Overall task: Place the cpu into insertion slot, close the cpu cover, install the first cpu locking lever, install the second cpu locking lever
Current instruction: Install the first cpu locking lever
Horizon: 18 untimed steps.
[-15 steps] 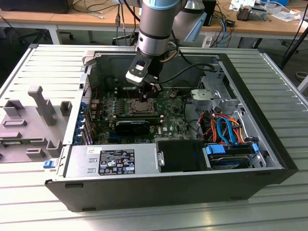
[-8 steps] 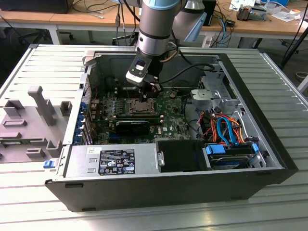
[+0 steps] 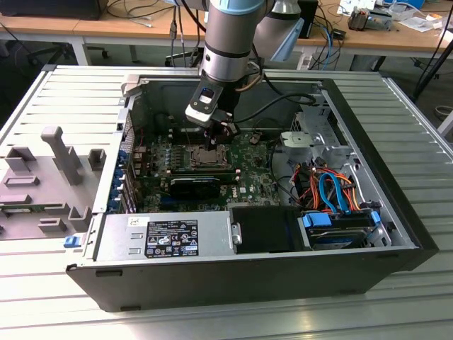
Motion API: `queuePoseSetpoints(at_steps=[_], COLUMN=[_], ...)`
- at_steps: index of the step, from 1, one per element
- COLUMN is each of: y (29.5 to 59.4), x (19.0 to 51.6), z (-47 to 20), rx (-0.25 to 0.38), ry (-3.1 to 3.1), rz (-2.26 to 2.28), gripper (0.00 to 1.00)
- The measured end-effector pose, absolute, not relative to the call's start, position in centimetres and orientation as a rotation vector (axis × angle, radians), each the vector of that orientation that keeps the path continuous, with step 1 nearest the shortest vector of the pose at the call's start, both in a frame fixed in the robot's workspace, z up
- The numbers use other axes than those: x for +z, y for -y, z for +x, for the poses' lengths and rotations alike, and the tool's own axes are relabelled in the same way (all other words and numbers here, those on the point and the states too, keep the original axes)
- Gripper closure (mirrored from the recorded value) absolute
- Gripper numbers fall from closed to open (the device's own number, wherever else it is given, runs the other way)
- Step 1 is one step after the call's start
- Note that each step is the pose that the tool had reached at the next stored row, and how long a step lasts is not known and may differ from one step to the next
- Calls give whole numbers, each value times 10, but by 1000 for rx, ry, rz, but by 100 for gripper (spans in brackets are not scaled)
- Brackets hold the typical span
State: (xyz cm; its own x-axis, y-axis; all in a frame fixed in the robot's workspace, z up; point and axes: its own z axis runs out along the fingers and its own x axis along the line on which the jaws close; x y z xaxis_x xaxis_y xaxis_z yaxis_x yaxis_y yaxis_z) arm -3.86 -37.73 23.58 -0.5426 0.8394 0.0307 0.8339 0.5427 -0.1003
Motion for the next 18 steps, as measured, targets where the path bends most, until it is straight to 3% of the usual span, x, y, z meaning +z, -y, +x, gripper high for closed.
queuePoseSetpoints(at_steps=[18], y=[377], x=[236], z=[-39], rx=[114], ry=[2704], rz=[-1443], gripper=[89])
